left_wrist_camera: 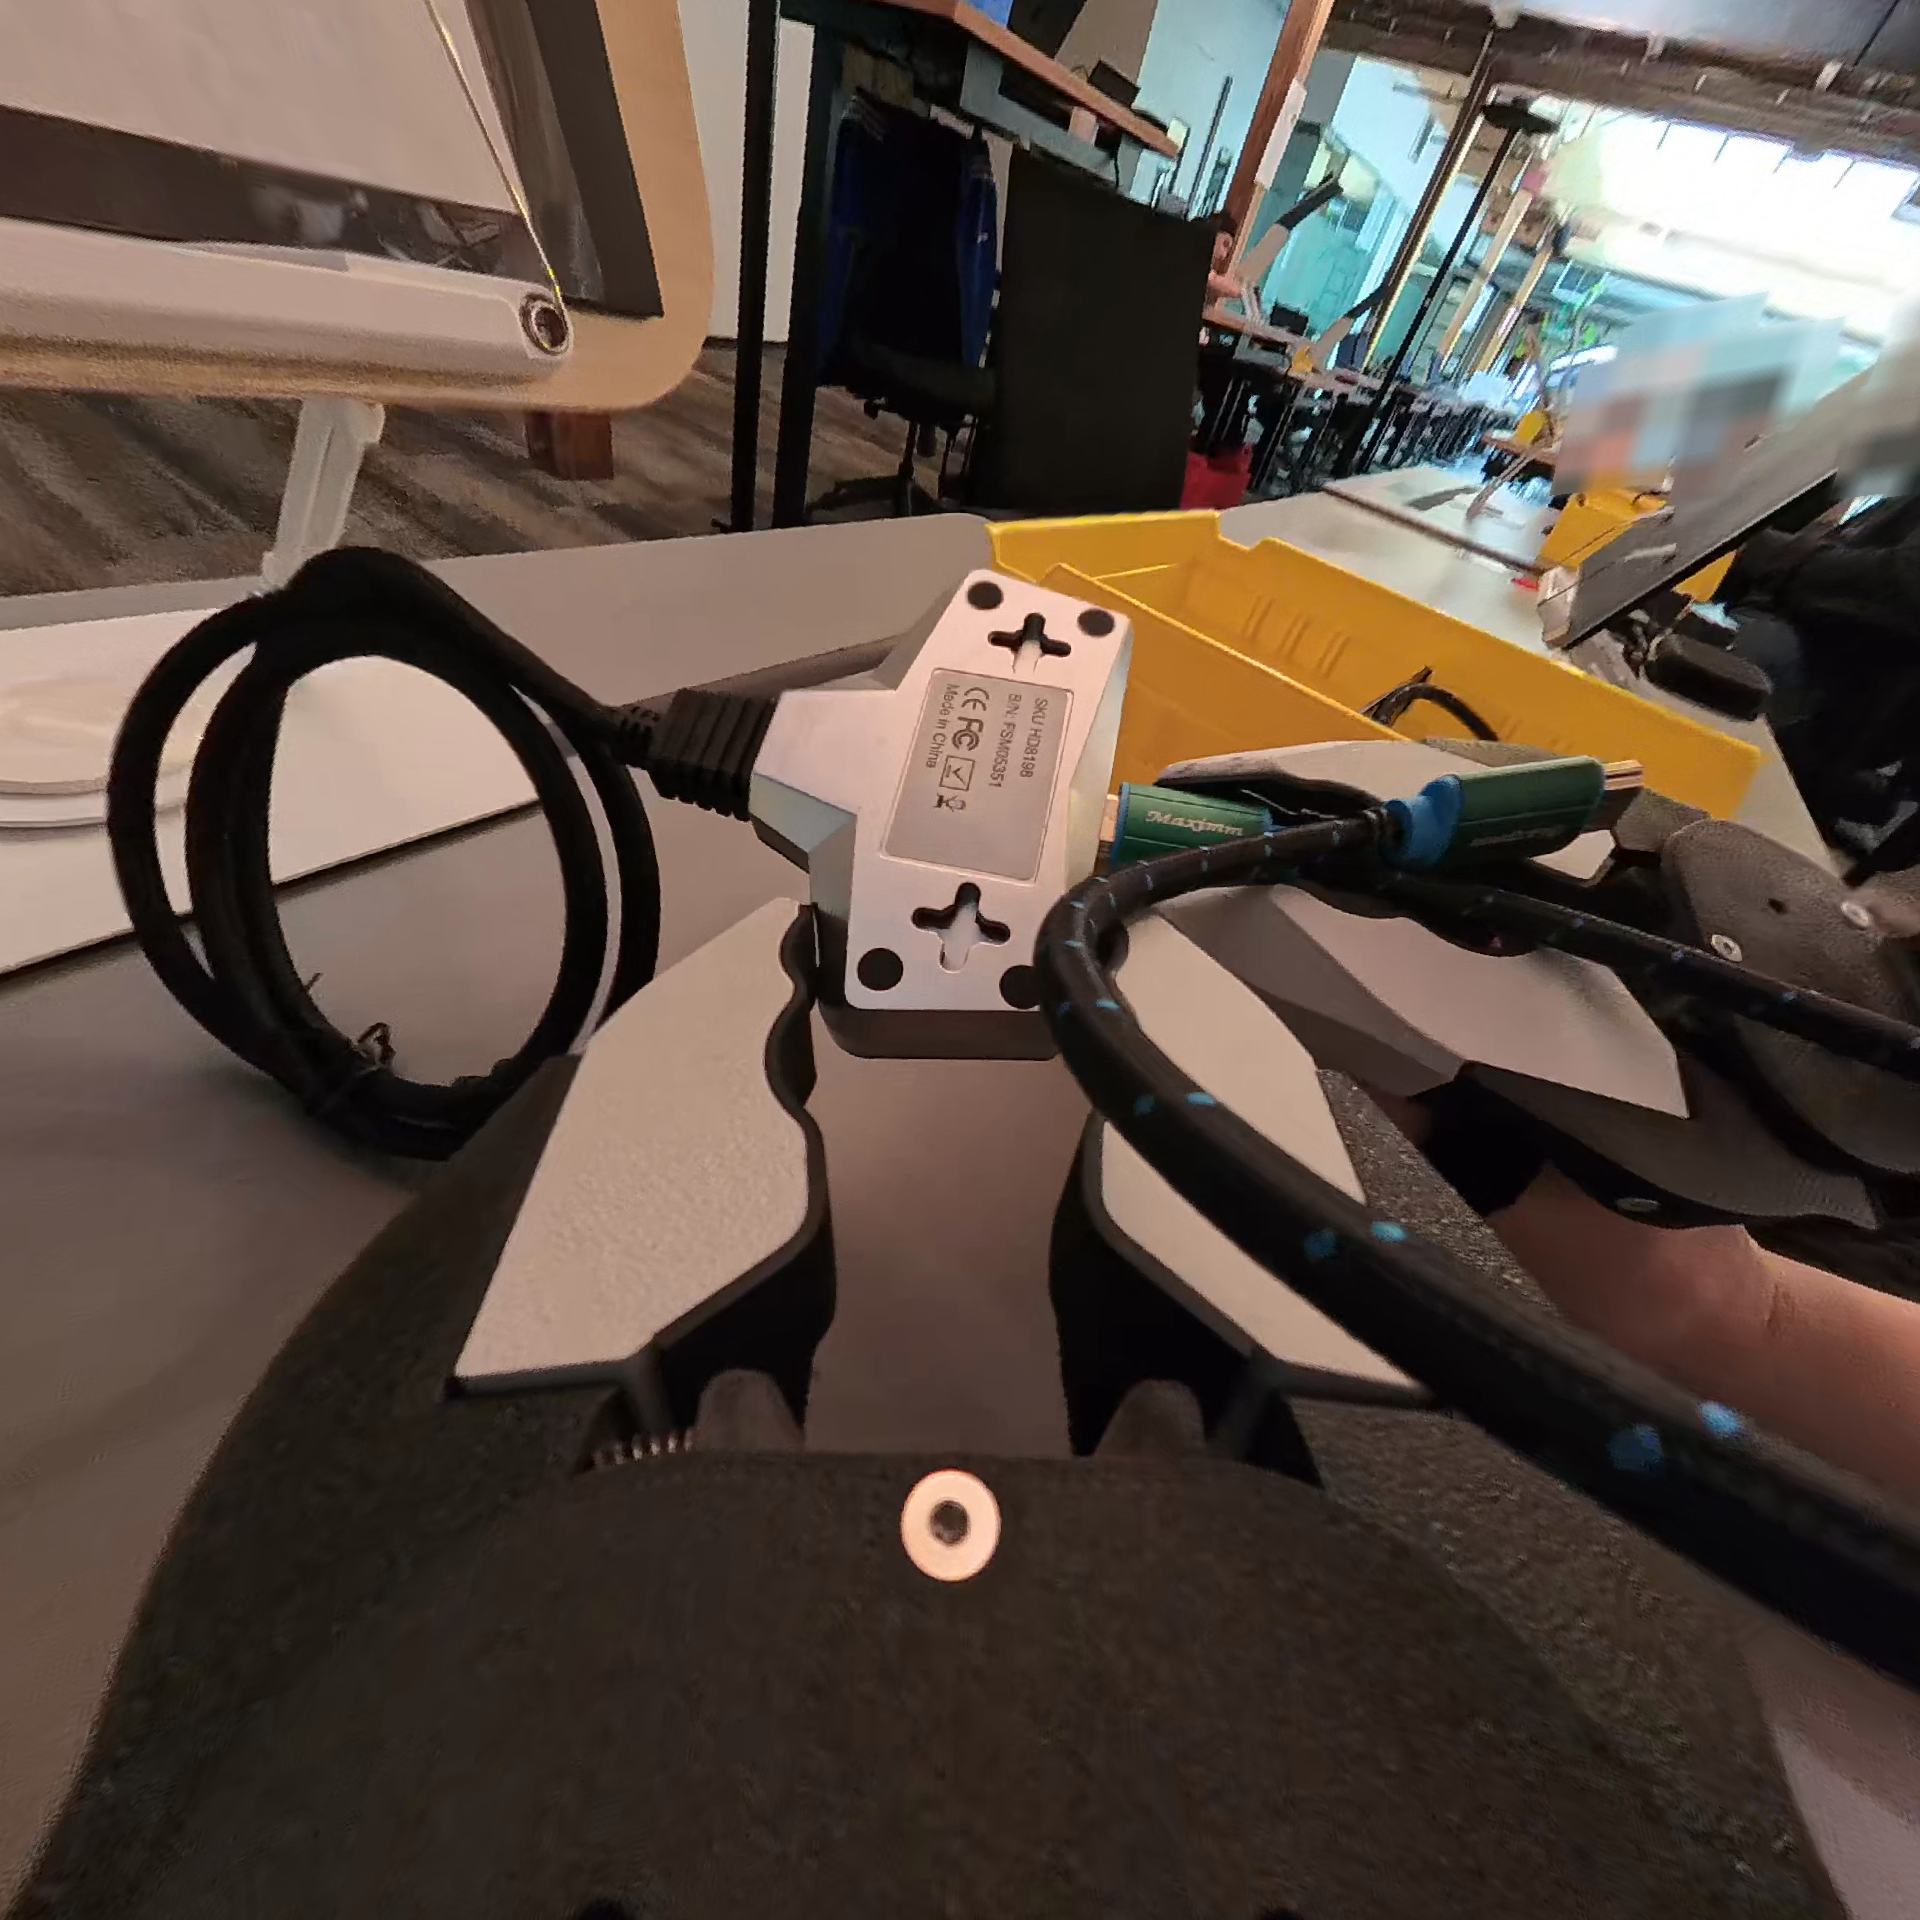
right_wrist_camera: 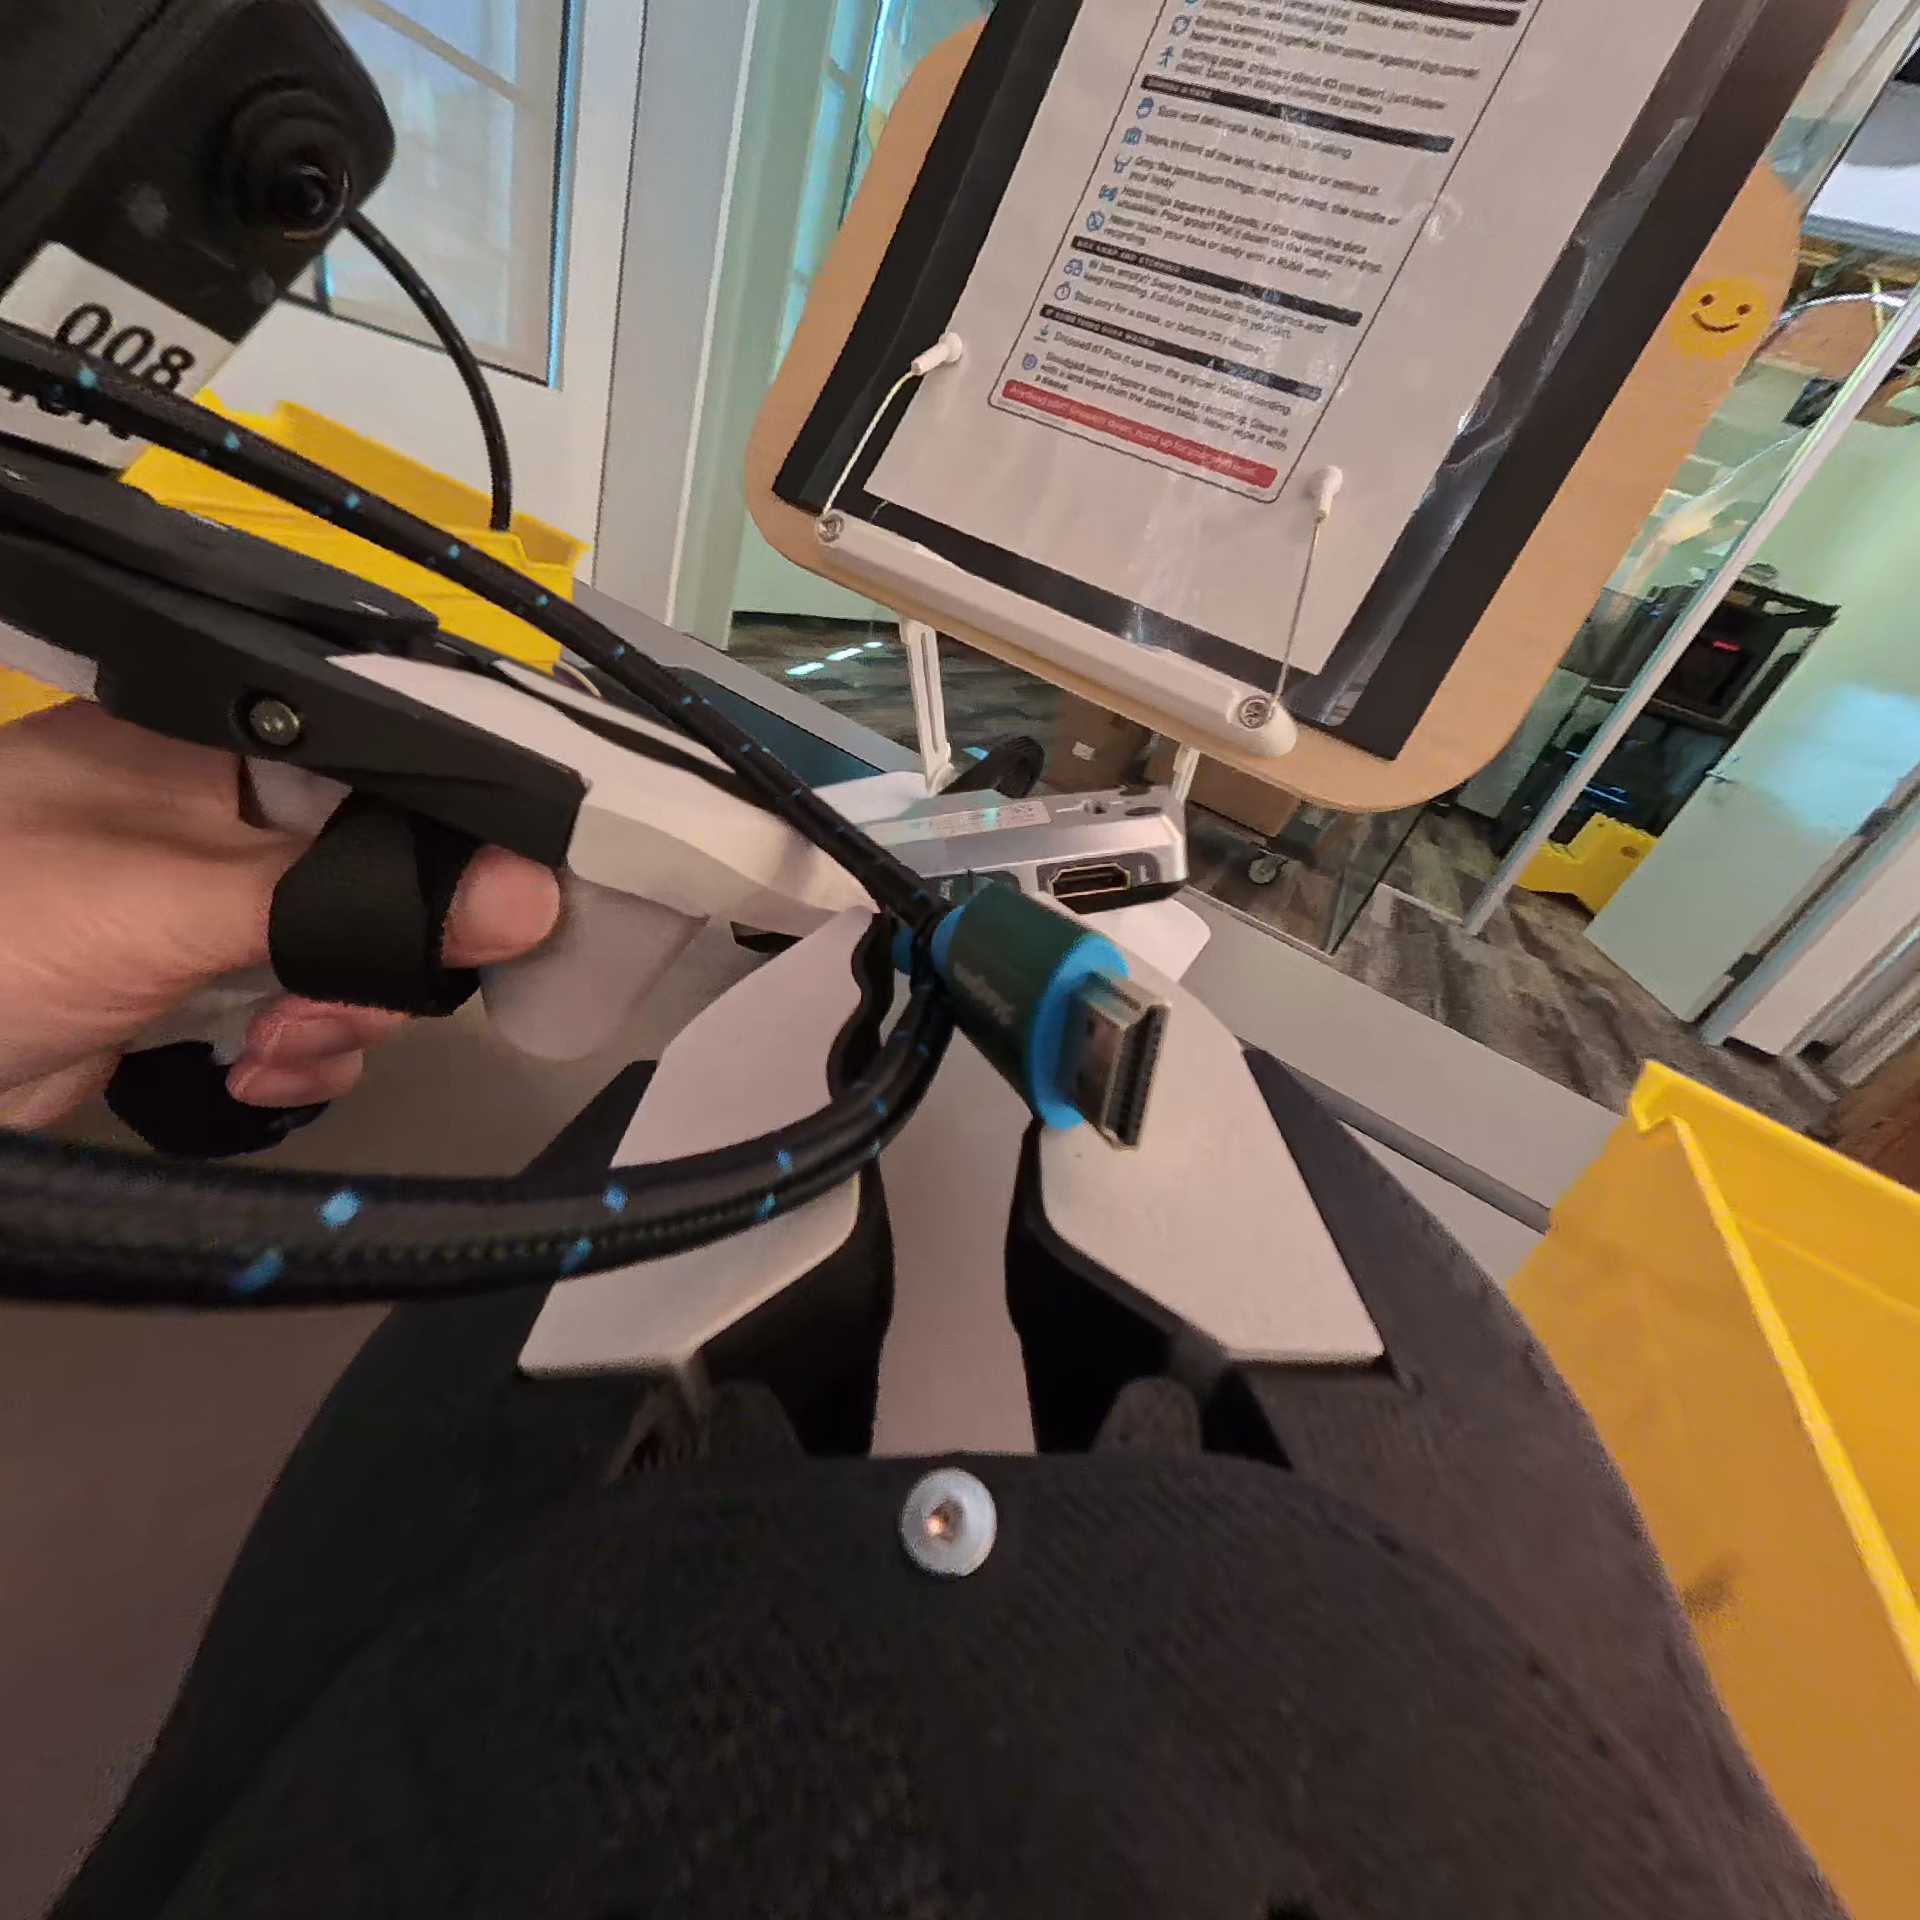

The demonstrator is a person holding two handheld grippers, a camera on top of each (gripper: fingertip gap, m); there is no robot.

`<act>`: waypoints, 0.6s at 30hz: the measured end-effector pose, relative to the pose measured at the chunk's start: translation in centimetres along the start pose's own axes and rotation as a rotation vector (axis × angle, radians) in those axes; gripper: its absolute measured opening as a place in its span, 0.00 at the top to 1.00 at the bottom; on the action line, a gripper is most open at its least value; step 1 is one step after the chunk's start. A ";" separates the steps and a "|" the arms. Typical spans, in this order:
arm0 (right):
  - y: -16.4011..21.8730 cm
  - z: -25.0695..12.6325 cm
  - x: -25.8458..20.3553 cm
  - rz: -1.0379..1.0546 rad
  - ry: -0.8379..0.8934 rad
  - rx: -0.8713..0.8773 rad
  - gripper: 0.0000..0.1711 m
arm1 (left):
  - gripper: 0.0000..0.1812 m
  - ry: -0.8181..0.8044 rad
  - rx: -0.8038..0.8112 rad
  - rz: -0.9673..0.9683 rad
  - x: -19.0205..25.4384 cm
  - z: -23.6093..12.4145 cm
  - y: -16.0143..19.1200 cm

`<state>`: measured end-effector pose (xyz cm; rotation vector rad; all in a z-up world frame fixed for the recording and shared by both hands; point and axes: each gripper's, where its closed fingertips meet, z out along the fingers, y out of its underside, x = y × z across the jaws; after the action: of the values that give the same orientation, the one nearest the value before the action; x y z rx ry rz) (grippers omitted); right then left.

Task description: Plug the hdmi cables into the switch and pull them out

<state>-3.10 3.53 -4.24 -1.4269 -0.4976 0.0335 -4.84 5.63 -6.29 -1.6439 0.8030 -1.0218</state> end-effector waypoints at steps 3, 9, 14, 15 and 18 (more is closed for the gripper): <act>0.4 0.0 0.0 -0.051 0.020 -0.022 0.87 | 0.73 0.046 0.016 -0.042 -0.1 0.4 0.4; 0.6 0.0 0.5 -0.075 0.064 -0.037 0.87 | 0.73 0.068 0.020 -0.021 -0.1 0.8 0.2; 0.6 0.0 0.4 -0.064 0.102 -0.058 0.87 | 0.73 0.077 0.021 -0.025 -0.2 0.8 0.1; 0.5 0.0 0.4 -0.064 0.109 -0.059 0.87 | 0.72 0.082 0.021 -0.025 -0.2 0.8 0.1; 0.4 -0.2 0.2 -0.062 0.124 -0.068 0.87 | 0.73 0.086 0.022 -0.027 0.0 0.6 0.1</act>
<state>-2.71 3.46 -4.55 -1.4689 -0.4440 -0.1214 -4.31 5.84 -6.49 -1.6044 0.8256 -1.1232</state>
